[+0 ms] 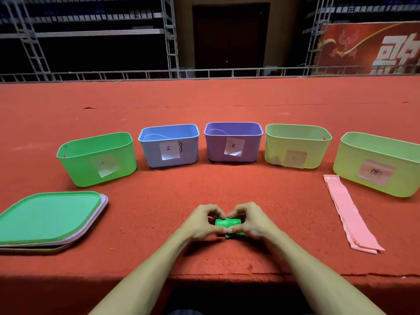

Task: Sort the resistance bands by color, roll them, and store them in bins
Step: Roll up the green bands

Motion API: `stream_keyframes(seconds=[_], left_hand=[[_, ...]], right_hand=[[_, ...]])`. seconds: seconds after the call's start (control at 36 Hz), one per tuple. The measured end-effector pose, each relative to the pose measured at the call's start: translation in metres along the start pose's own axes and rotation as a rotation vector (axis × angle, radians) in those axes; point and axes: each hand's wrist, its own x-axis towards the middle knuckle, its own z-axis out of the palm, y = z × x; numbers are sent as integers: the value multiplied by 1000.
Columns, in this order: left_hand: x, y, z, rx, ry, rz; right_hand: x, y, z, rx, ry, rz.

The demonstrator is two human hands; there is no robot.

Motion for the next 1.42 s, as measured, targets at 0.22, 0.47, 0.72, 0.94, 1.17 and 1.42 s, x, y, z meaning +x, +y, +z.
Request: stream_keyframes(seconds=[0.22,0.47,0.72,0.94,1.17,1.42], left_hand=[[-6,-6,1,30,-4,-33],[-8,2,3,90,-24,-15],[-16,4,6,83,-8,-7],[-24,4,7,30,25,24],[-28,2,11,47,19,24],[-32,5,13,122,20,56]], right_hand=[[-11,-3,5,13,49,-16],[-17,-2,-2,19,11,-34],[-28,-3,-1,-33,6,-47],[-34,-5,3,-56,37,-58],[-43,-2,8,-66,84,-71],[-49,0,4,-80,70,-102]])
